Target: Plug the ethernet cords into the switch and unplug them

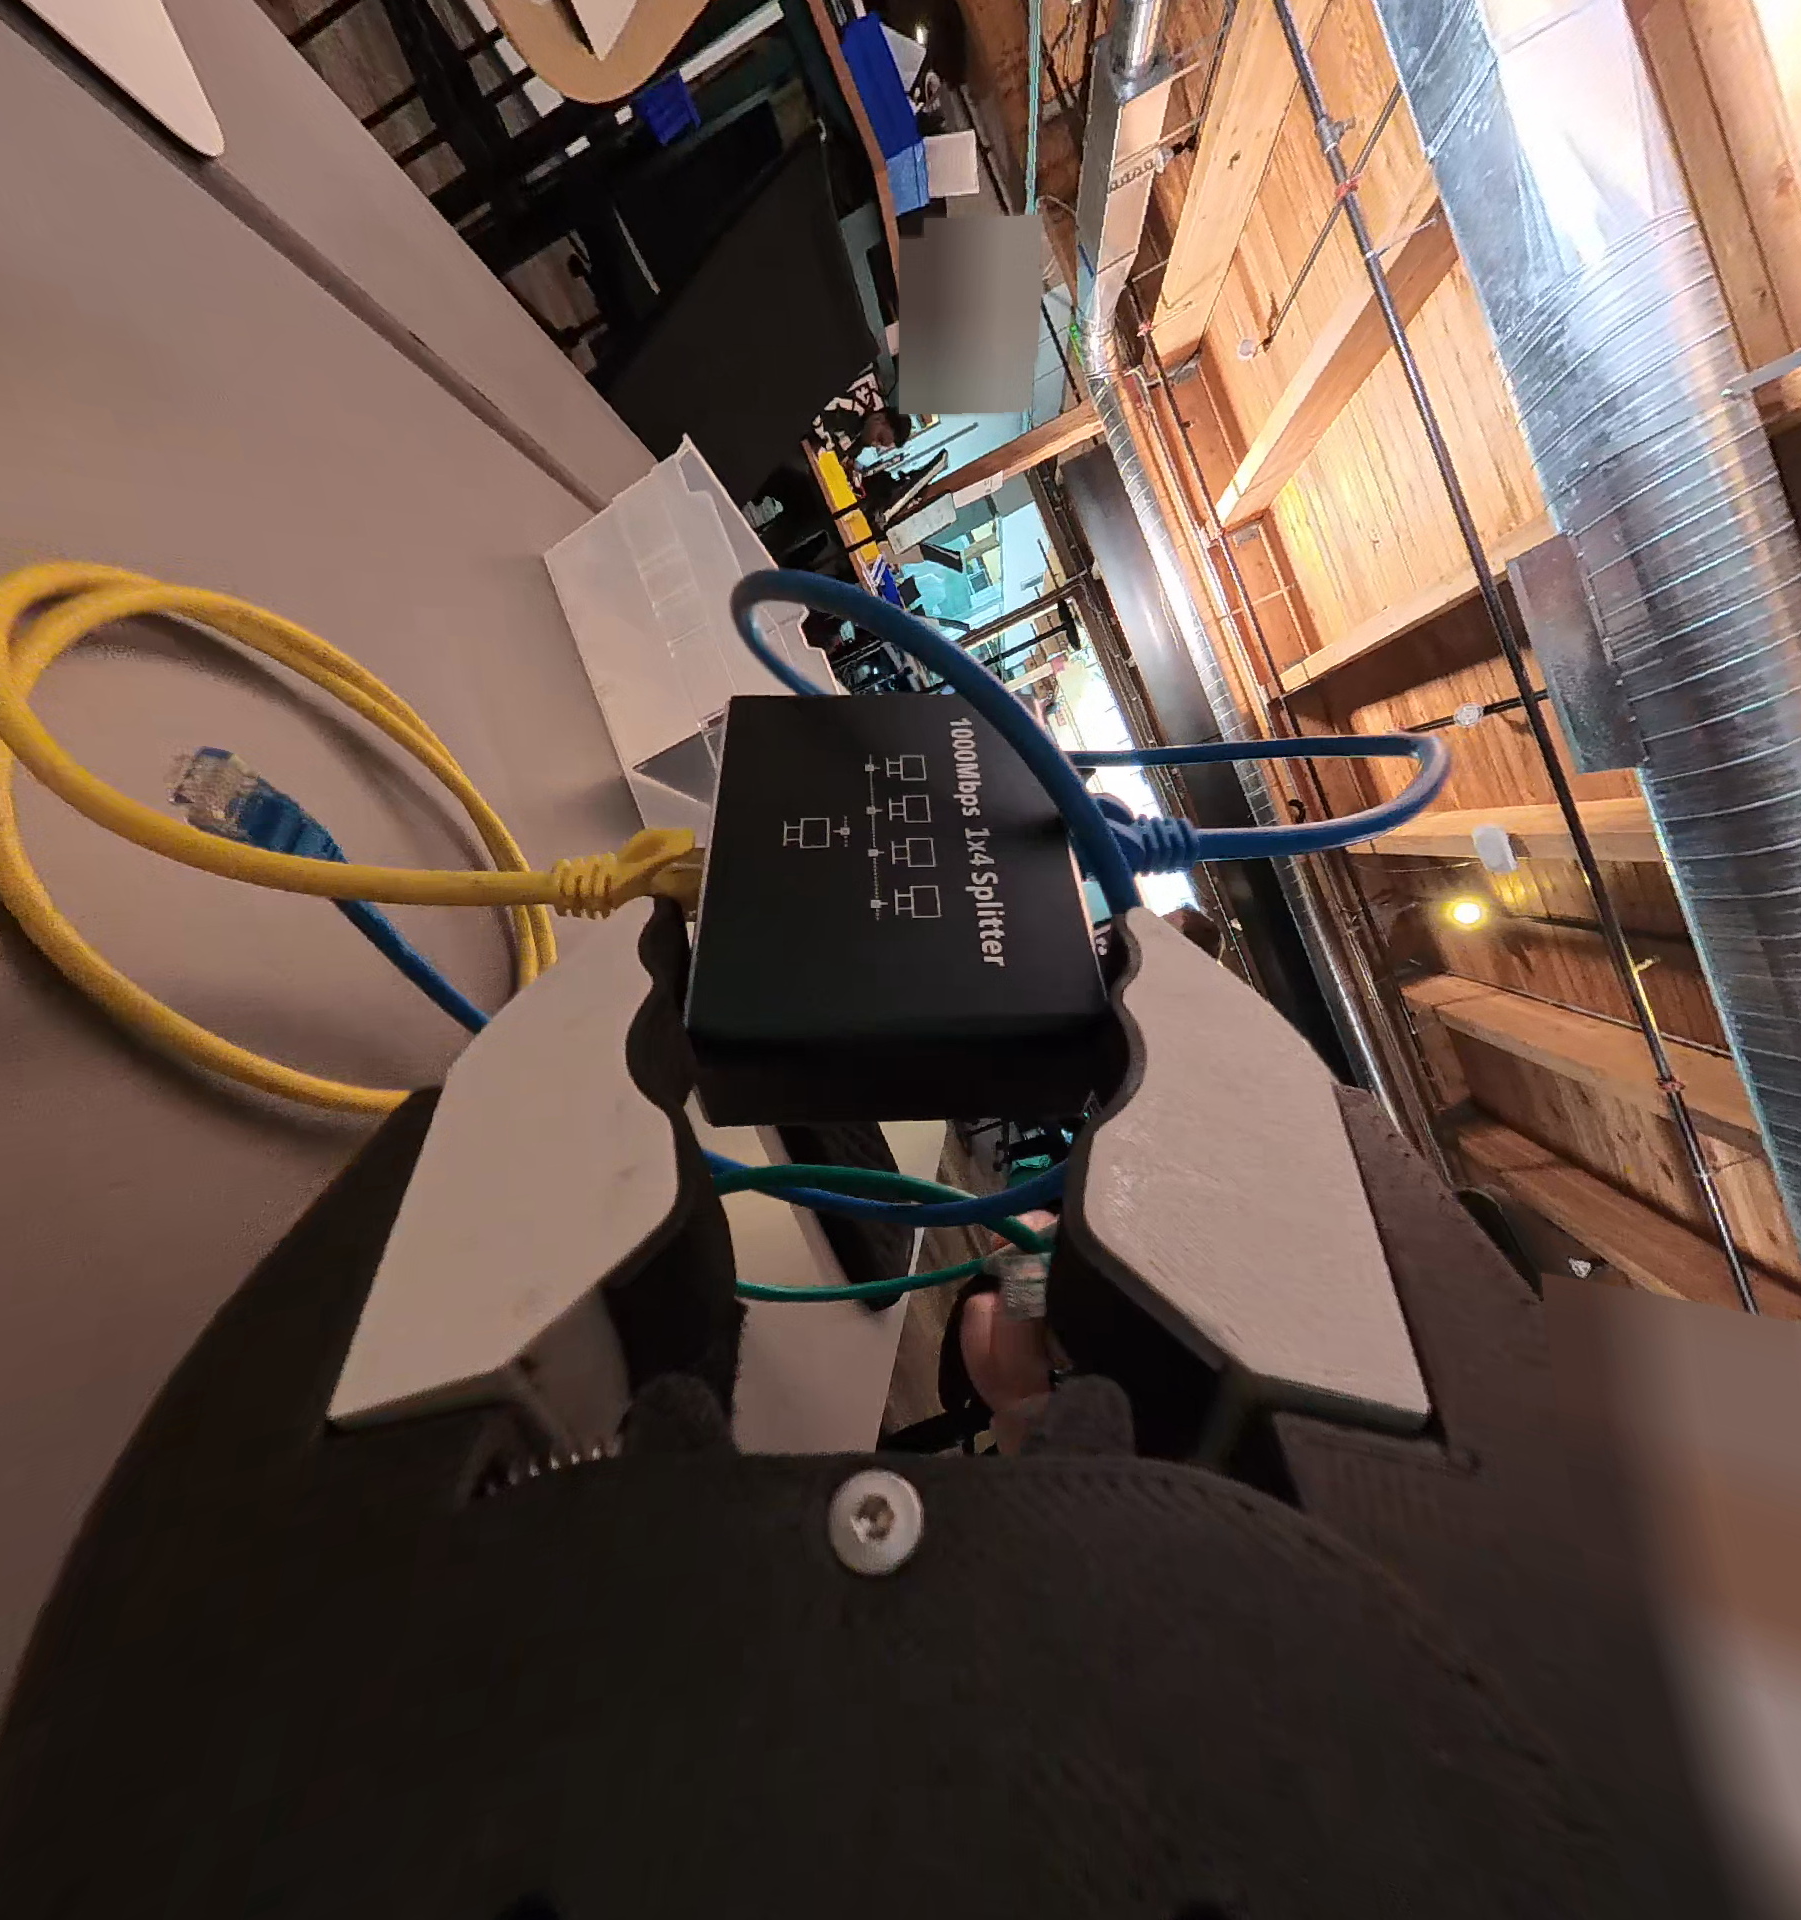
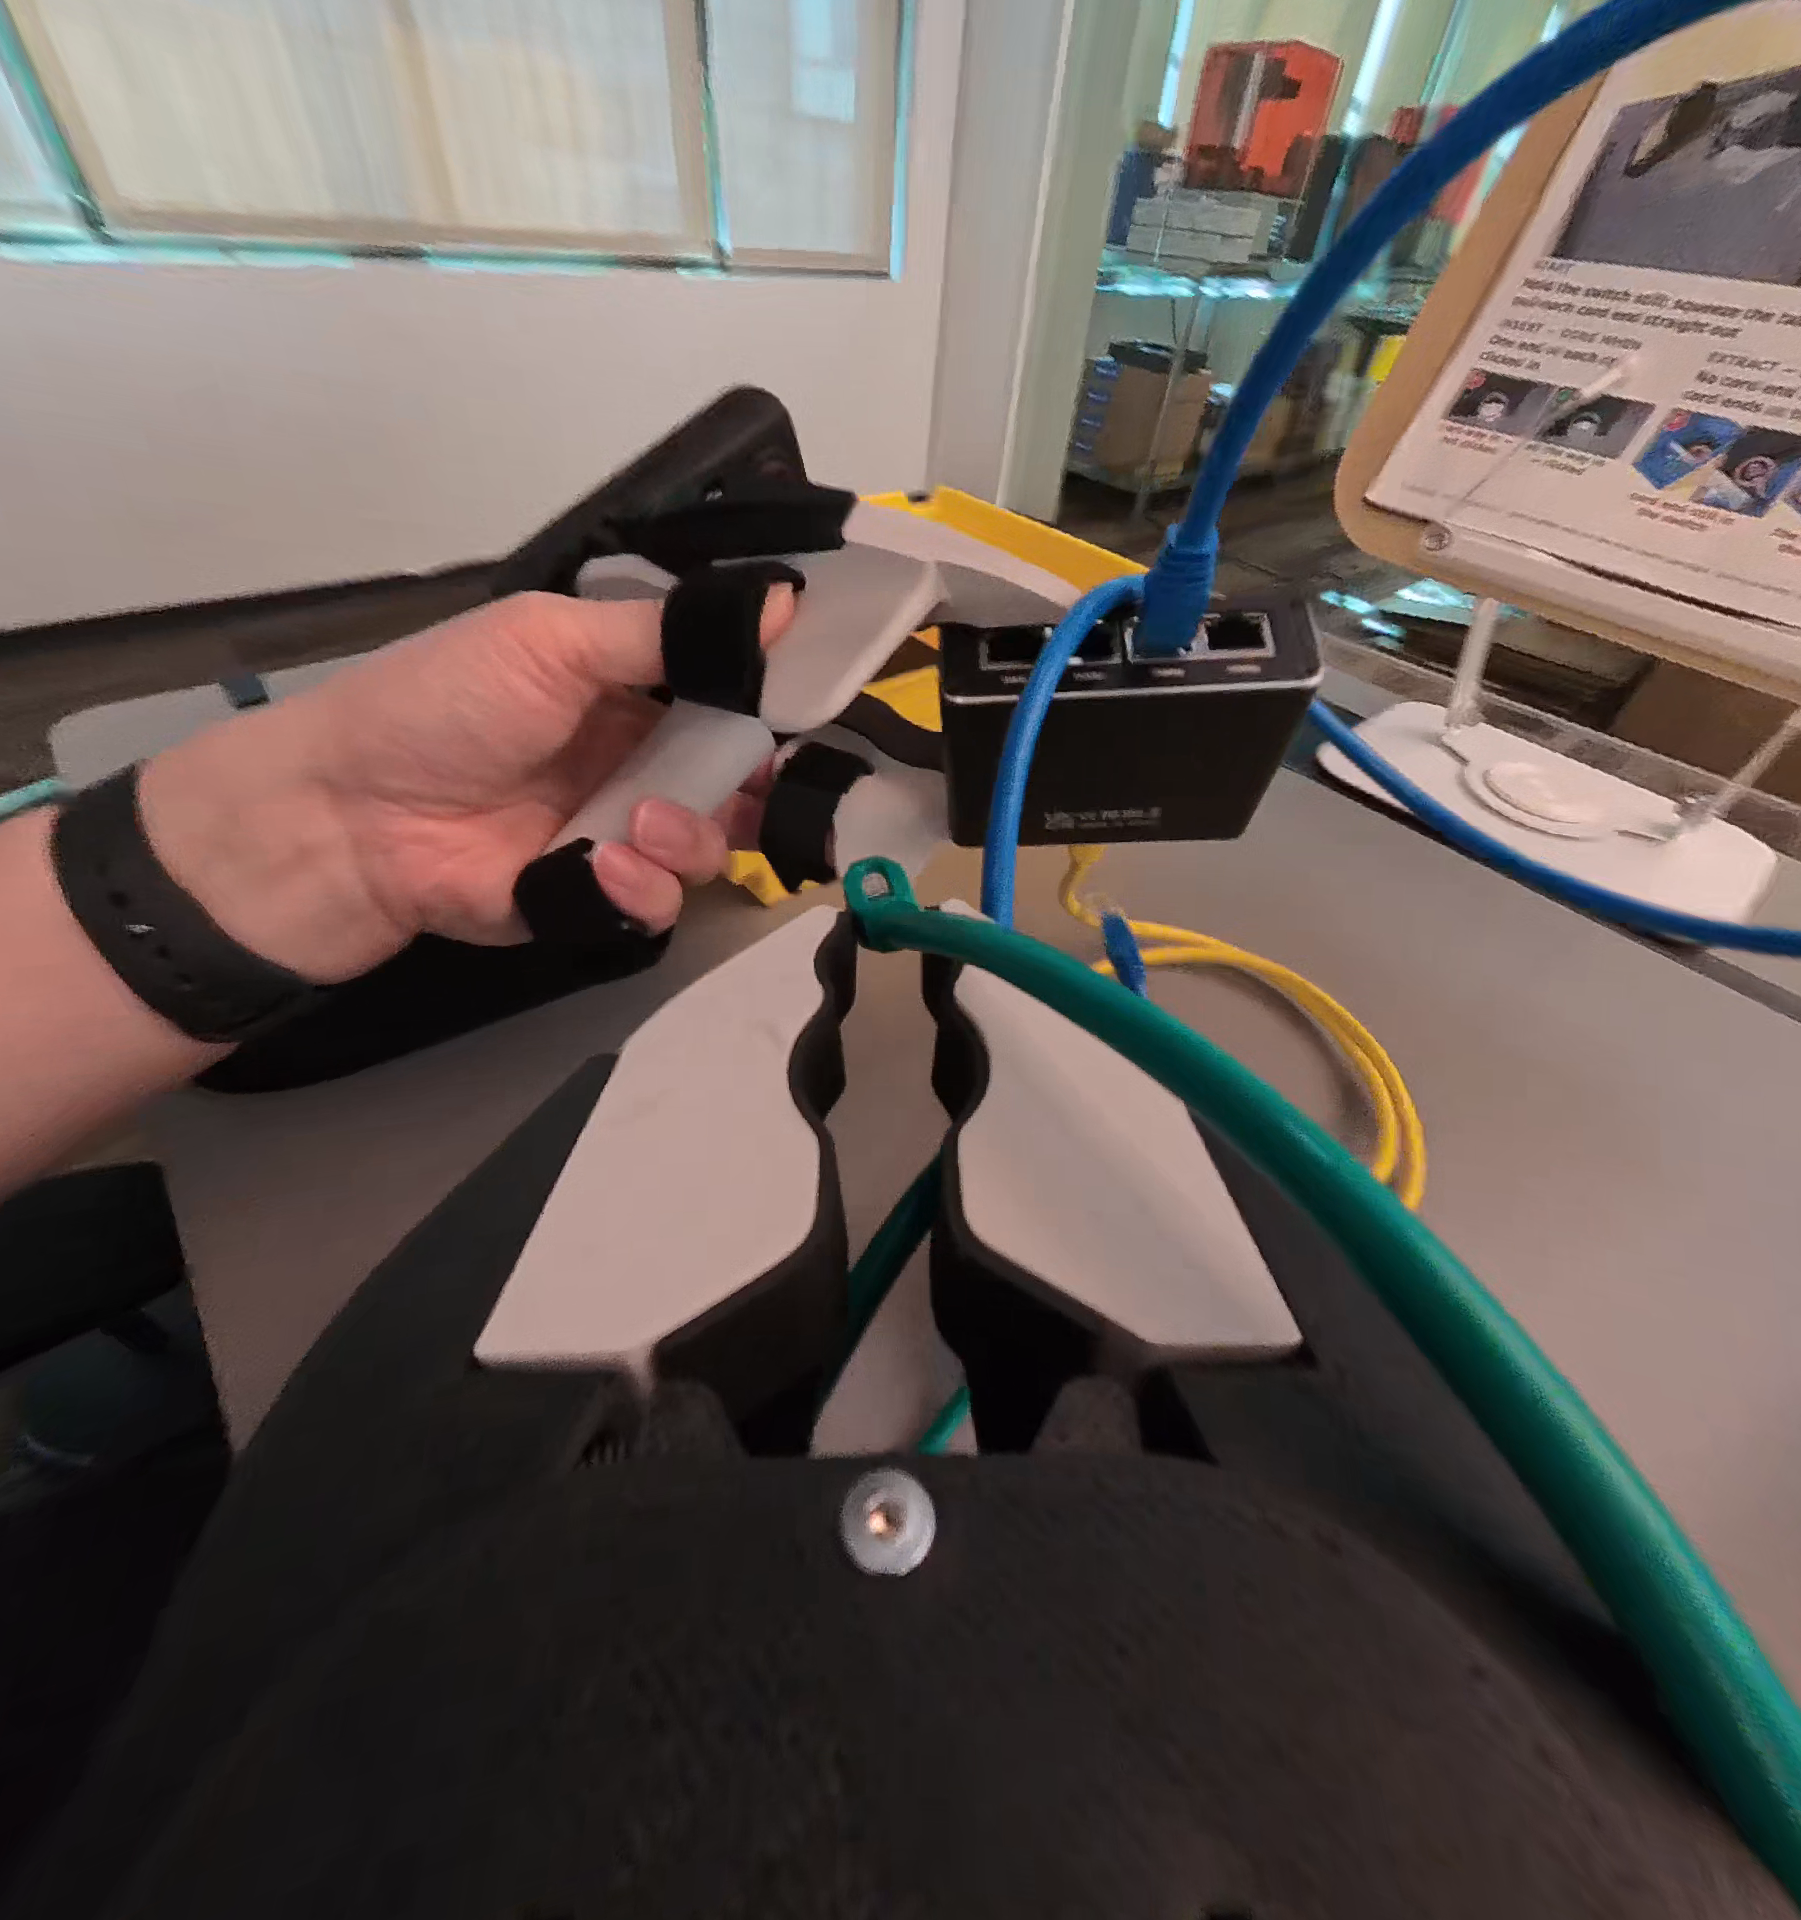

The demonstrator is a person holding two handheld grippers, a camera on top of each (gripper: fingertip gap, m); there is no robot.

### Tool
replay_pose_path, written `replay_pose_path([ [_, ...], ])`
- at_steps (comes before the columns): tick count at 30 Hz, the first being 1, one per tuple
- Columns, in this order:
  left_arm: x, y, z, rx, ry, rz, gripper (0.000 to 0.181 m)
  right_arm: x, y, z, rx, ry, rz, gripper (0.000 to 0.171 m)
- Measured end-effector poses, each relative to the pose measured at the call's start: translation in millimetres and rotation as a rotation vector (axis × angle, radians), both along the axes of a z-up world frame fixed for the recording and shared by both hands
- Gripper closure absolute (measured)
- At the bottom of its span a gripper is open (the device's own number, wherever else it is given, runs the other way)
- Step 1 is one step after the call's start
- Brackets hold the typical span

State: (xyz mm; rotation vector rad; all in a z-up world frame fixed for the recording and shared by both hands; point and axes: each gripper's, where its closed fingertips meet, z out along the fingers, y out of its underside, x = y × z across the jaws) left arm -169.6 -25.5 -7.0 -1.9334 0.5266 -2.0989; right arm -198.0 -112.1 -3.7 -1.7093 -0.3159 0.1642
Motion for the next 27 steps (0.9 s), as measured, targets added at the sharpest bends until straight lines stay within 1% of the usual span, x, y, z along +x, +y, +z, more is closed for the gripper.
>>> replay_pose_path([
  [2,-2.8,2.0,2.6,-0.001,-0.012,0.008,0.106,-18.5,-12.7,12.8,0.043,0.095,0.184,0.158],
  [3,-4.2,4.2,2.6,0.001,-0.011,0.014,0.106,-25.3,-19.1,14.1,0.021,0.148,0.246,0.157],
  [4,-5.1,6.5,1.7,0.009,-0.003,0.02,0.106,-28.2,-22.5,11.4,-0.005,0.148,0.252,0.157],
  [7,-5.5,14.1,-1.2,0.05,0.027,0.054,0.106,-34.5,-32.6,2.7,-0.009,-0.084,0.156,0.155],
  [9,-5.7,17.7,-0.2,0.076,0.033,0.071,0.106,-43.2,-43.1,9.8,0.032,-0.218,0.115,0.154],
  [10,-5.2,17.2,0.1,0.09,0.039,0.07,0.106,-44.4,-46.1,12.4,0.04,-0.254,0.096,0.154],
  [12,-2.9,13.3,-1.0,0.113,0.053,0.061,0.107,-39.2,-45.3,13.3,0.035,-0.259,0.065,0.154],
  [13,-2.2,10.2,-1.2,0.108,0.045,0.052,0.121,-32.9,-40.8,8.4,0.016,-0.244,0.046,0.154],
  [14,-1.4,7.2,-0.8,0.09,0.025,0.044,0.126,-25.1,-35.2,-2.2,-0.029,-0.232,0.033,0.154],
  [15,0.0,3.7,-5.6,0.087,0.041,0.03,0.128,-19.2,-31.6,-13.8,-0.075,-0.208,0.037,0.154],
  [17,2.2,-3.0,-22.7,0.139,0.115,0.016,0.128,-10.7,-28.3,-25.8,-0.105,-0.139,0.041,0.155],
  [19,3.0,-13.5,-37.3,0.168,0.163,-0.025,0.131,4.4,-26.9,-36.5,-0.127,-0.142,0.006,0.155],
  [20,0.1,-12.6,-39.2,0.162,0.149,-0.006,0.181,10.3,-27.5,-40.3,-0.14,-0.144,-0.001,0.156],
  [21,-2.8,-12.8,-31.1,0.123,0.067,0.003,0.181,13.0,-29.4,-43.7,-0.156,-0.139,0.013,0.157],
  [23,-8.6,-15.6,-25.3,0.032,-0.017,-0.046,0.181,18.5,-32.7,-51.2,-0.194,-0.129,0.029,0.158],
  [24,-10.8,-17.1,-26.3,0.036,-0.031,-0.063,0.181,22.9,-33.6,-52.9,-0.198,-0.138,0.025,0.158],
  [25,-12.6,-19.9,-32.4,0.064,-0.005,-0.081,0.181,25.8,-35.8,-53.9,-0.204,-0.145,0.034,0.158],
  [26,-14.1,-25.3,-39.4,0.111,0.033,-0.105,0.178,28.1,-39.0,-54.8,-0.215,-0.142,0.048,0.158],
  [27,-15.2,-34.1,-43.8,0.171,0.06,-0.139,0.168,30.9,-42.2,-53.9,-0.215,-0.131,0.059,0.158],
])
